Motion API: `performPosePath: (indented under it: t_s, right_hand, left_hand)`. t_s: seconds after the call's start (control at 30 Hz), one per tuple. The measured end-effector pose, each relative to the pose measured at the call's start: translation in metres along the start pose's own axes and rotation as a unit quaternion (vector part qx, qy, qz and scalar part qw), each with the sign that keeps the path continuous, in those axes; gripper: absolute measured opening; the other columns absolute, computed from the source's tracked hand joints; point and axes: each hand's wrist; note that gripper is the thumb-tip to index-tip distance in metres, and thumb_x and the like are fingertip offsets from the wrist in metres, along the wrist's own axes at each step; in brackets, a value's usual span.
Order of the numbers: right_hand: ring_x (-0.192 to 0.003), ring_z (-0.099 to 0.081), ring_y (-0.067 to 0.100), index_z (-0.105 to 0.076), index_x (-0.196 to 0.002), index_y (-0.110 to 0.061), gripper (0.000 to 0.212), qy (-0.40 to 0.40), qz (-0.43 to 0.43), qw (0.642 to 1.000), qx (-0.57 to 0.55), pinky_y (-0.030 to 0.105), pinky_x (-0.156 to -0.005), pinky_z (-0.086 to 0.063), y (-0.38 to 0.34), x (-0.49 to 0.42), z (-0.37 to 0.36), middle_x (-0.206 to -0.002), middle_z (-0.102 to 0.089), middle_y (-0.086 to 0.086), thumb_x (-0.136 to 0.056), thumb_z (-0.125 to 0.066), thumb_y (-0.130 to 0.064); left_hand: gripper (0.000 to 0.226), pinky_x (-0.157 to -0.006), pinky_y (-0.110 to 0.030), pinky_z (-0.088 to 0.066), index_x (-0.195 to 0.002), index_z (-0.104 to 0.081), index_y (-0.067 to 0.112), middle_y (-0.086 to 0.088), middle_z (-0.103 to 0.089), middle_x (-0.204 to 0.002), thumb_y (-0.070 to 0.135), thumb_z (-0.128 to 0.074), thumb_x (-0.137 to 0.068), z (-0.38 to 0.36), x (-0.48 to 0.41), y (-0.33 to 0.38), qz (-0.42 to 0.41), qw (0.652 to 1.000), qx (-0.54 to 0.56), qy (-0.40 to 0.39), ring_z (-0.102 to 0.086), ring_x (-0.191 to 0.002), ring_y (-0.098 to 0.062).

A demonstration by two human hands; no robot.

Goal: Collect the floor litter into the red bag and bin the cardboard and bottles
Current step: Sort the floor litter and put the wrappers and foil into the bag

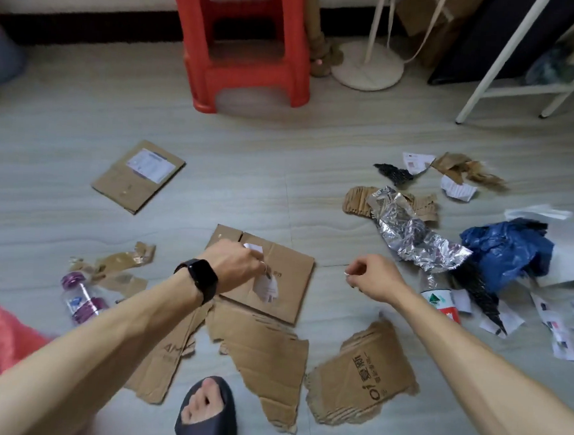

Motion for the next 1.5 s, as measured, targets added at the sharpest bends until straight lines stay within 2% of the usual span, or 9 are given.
performPosePath:
  t_s: [0.17,0.33,0.4,0.53,0.67,0.83,1.07,1.27,1.5]
  right_hand:
    - [-0.076,-0.069,0.013,-0.072,-0.079,-0.024,0.007,0.028,0.089,0.995,-0.047,0.033,-0.076,-0.058,-0.098,0.065,0.051,-0.078,-0.075,-0.007,-0.079,-0.078,-0.021]
    - [-0.076,-0.068,0.008,-0.074,-0.088,-0.025,0.007,-0.004,0.191,0.981,-0.037,0.027,-0.076,-0.056,-0.209,0.135,0.058,-0.085,-0.076,-0.006,-0.082,-0.078,-0.026]
    - [-0.076,-0.070,0.011,-0.075,-0.088,-0.025,0.007,-0.032,0.224,0.973,-0.045,0.029,-0.075,-0.059,-0.250,0.157,0.046,-0.085,-0.076,-0.003,-0.081,-0.077,-0.023]
    - [-0.074,-0.071,0.016,-0.074,-0.088,-0.014,0.009,-0.115,0.270,0.951,-0.100,0.034,-0.075,-0.060,-0.335,0.206,-0.008,-0.080,-0.077,0.003,-0.080,-0.075,-0.012]
    - [-0.083,-0.075,0.021,-0.074,-0.088,-0.017,0.012,-0.171,0.290,0.934,-0.123,0.043,-0.081,-0.061,-0.394,0.238,-0.075,-0.081,-0.077,0.002,-0.077,-0.080,-0.016]
    - [-0.085,-0.073,0.006,-0.076,-0.084,-0.036,0.010,-0.193,0.303,0.929,-0.088,0.042,-0.092,-0.056,-0.413,0.256,-0.113,-0.084,-0.076,-0.016,-0.074,-0.079,-0.038]
    - [-0.099,-0.067,0.007,-0.074,-0.109,-0.026,0.021,-0.094,0.316,0.944,0.027,0.024,-0.091,-0.052,-0.362,0.254,-0.031,-0.108,-0.073,-0.008,-0.090,-0.068,-0.032]
    - [-0.106,-0.066,0.017,-0.069,-0.116,-0.026,0.026,0.032,0.236,0.959,0.152,0.032,-0.095,-0.053,-0.245,0.226,0.073,-0.117,-0.071,-0.002,-0.094,-0.057,-0.032]
    - [-0.107,-0.064,0.024,-0.070,-0.110,-0.026,0.023,0.185,0.037,0.982,0.022,0.034,-0.091,-0.051,-0.046,0.204,0.170,-0.111,-0.072,0.000,-0.089,-0.063,-0.030]
  left_hand:
    - [0.056,-0.067,-0.031,-0.047,-0.137,-0.055,0.039,0.014,-0.059,-0.130,0.004,-0.044,-0.095,0.012,0.132,-0.035,0.134,0.989,0.025,0.063,-0.067,-0.102,-0.022]
    - [0.058,-0.042,-0.027,-0.045,-0.106,-0.075,0.040,0.014,-0.072,-0.088,-0.004,-0.073,-0.069,-0.017,0.254,-0.060,0.257,0.944,0.073,0.195,-0.068,-0.060,-0.021]
    - [0.056,-0.042,-0.028,-0.049,-0.100,-0.076,0.038,0.013,-0.073,-0.083,-0.005,-0.074,-0.065,-0.032,0.289,-0.063,0.303,0.927,0.093,0.203,-0.068,-0.057,-0.021]
    - [0.041,-0.068,-0.035,-0.059,-0.109,-0.073,0.040,0.005,-0.075,-0.100,0.014,-0.056,-0.082,-0.060,0.361,-0.052,0.421,0.869,0.160,0.203,-0.073,-0.087,-0.024]
    - [0.030,-0.085,-0.030,-0.052,-0.108,-0.075,0.033,0.007,-0.072,-0.113,0.016,-0.065,-0.086,-0.090,0.406,-0.040,0.500,0.796,0.278,0.197,-0.066,-0.108,-0.017]
    - [0.056,-0.099,-0.021,-0.045,-0.130,-0.063,0.031,0.008,-0.062,-0.134,0.013,-0.058,-0.077,-0.098,0.427,-0.033,0.509,0.760,0.388,0.112,-0.056,-0.125,-0.012]
    - [0.044,-0.096,-0.031,-0.051,-0.127,-0.063,0.034,0.005,-0.065,-0.130,0.017,-0.056,-0.087,-0.018,0.383,-0.042,0.441,0.800,0.374,0.161,-0.061,-0.118,-0.017]
    - [0.041,-0.089,-0.031,-0.052,-0.132,-0.058,0.036,0.003,-0.062,-0.132,0.025,-0.059,-0.092,0.074,0.260,-0.014,0.304,0.879,0.328,0.164,-0.059,-0.118,-0.018]
    - [0.044,-0.085,-0.033,-0.053,-0.135,-0.054,0.037,0.002,-0.062,-0.129,0.025,-0.055,-0.093,0.165,0.087,0.067,0.125,0.958,0.243,0.088,-0.062,-0.110,-0.022]
Point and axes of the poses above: each hand's wrist, its own x-axis away from the middle knuckle, its own z-axis out of the back of the hand, y = z × x
